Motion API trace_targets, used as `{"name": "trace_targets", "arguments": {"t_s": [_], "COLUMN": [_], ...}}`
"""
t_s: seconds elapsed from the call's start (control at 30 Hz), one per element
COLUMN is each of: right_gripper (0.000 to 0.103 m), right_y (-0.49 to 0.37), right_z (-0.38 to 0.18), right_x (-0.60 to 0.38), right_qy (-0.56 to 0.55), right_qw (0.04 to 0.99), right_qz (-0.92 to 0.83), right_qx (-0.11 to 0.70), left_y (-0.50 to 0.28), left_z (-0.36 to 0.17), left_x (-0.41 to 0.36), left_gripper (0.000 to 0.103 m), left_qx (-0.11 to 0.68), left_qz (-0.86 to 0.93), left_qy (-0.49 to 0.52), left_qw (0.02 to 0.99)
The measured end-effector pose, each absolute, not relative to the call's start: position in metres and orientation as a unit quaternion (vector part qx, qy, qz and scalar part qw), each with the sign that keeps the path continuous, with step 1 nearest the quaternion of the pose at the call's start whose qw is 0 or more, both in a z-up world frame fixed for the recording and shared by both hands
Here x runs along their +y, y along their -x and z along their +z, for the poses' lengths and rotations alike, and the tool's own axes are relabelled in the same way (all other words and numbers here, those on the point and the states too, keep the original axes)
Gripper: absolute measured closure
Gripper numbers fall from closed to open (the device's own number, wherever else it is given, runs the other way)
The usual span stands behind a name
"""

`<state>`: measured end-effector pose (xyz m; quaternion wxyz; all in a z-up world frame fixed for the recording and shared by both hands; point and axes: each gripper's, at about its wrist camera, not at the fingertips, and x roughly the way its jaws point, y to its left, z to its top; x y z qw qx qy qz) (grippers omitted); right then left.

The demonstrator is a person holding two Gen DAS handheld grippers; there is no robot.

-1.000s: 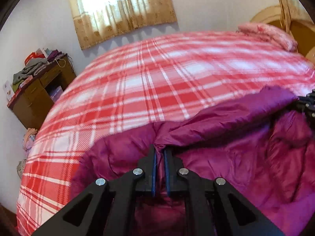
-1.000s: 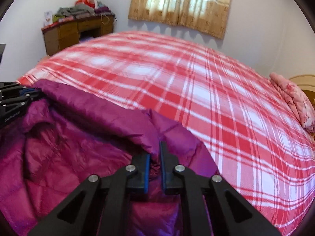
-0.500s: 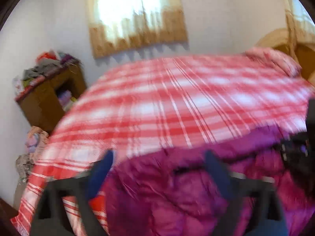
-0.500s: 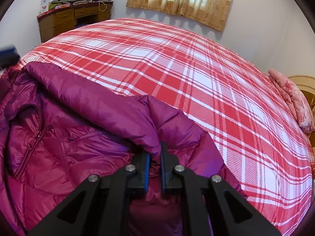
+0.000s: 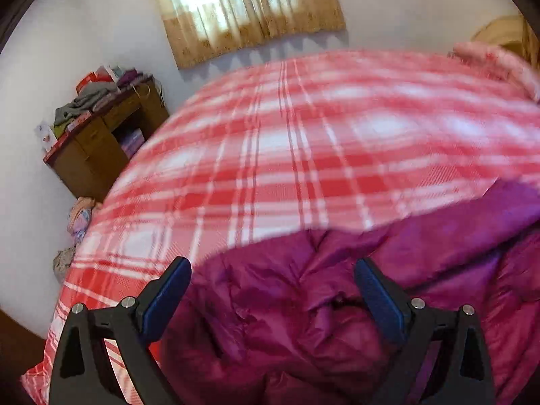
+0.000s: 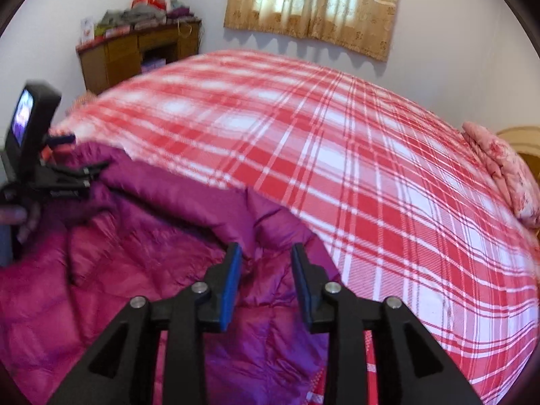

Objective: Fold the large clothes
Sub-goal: 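Lift the hem with both tools and fold it toward the collar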

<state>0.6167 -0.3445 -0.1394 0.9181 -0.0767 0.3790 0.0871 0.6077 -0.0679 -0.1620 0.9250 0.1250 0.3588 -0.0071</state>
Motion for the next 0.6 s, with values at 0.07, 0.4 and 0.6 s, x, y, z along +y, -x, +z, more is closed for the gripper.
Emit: {"name": "trace_targets", "arguments": {"t_s": [0.07,0.4,0.6], "right_gripper": [0.069,0.071,0.075], "right_y": [-0.619,-0.668,-0.665], "right_z": [-0.126,-0.171,-0.198], "right_x": [-0.348,-0.301,-0.306], "right_qy": [0.037,-0.065,-0.07], "right_qw": [0.926,0.919,0.915], "right_qz": [0.09,0.074,0.08], "right_qx": [0.366,0.383,0.389], "left_y": [-0.601,-0.626,-0.63], "left_z": [-0.141,-0.187,-0.203], "left_x": [-0.071,-0.117,-0.111], "left_gripper": [0.005,0.005,0.005], "left_qx": [0.333,0.397,0.411], "left_qz": [-0.026,-0.076,-0.076], "left_qy": [-0.099,-0.073,-0.056], "left_qw": [0.937,0.912,0.907]}}
